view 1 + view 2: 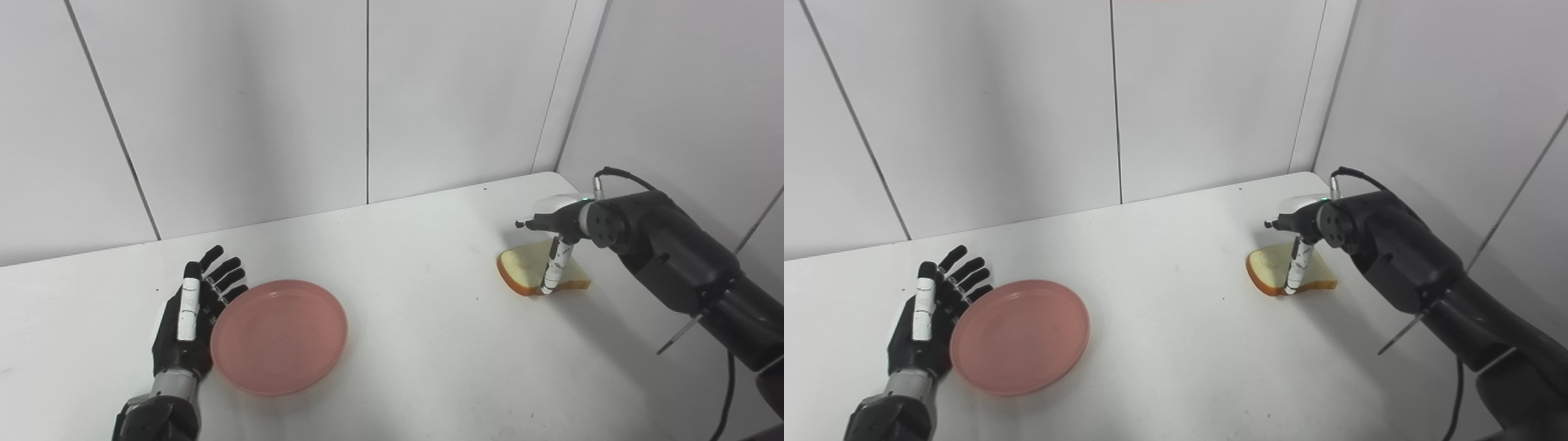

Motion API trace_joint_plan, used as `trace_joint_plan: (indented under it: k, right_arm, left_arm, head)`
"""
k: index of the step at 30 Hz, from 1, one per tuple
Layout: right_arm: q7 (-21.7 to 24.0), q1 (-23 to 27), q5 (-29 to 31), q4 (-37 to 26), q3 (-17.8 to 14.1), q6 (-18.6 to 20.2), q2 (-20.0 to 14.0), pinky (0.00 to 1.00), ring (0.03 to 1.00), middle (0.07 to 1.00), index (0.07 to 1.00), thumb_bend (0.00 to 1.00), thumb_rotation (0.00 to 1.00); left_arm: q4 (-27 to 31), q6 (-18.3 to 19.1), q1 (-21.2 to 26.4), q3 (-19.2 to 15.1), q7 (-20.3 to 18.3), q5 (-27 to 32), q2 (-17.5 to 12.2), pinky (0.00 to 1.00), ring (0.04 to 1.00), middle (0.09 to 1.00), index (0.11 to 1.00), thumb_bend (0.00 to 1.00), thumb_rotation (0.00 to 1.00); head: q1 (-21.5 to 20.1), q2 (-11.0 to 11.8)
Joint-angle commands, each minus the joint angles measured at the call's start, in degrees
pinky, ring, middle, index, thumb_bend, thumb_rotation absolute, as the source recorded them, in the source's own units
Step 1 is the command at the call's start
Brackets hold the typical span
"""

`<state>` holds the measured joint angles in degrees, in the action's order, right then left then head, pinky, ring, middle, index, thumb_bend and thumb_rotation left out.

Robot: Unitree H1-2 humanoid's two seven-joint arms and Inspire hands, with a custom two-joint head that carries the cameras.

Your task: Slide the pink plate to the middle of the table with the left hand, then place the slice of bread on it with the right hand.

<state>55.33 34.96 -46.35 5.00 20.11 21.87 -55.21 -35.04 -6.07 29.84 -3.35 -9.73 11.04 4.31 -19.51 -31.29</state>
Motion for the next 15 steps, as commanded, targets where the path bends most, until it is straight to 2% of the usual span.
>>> trace_joint_plan:
  k: [1,3,5,15]
  right_arm:
    - [-0.63,3.37,-2.0,-0.08,0.26,-2.32,-1.79,0.89,0.961,0.989,0.976,1.0,0.29]
    - [-1.22,3.67,-3.24,0.18,1.52,-4.13,-1.81,0.97,0.99,0.995,0.969,1.0,0.29]
    - [-1.94,3.88,-4.84,0.44,2.56,-5.69,-1.66,0.99,0.998,0.999,0.956,1.0,0.29]
    - [-2.85,2.95,-7.58,0.59,2.71,-8.56,-0.3,1.0,1.0,1.0,0.939,1.0,0.3]
  left_arm:
    - [-2.84,4.09,-3.05,0.3,1.0,-0.41,0.26,0.73,0.781,0.754,0.808,0.87,0.82]
    - [-2.96,4.18,-3.04,0.27,1.03,-0.38,0.31,0.73,0.782,0.744,0.803,0.88,0.82]
    - [-3.12,3.86,-3.04,0.47,0.93,-0.62,0.25,0.72,0.781,0.743,0.801,0.88,0.82]
    - [-3.01,4.13,-2.97,0.64,0.94,-0.66,0.11,0.72,0.774,0.731,0.802,0.89,0.82]
  head:
    - [0.16,0.04]
    - [0.16,0.04]
    - [0.29,0.06]
    - [0.55,-0.13]
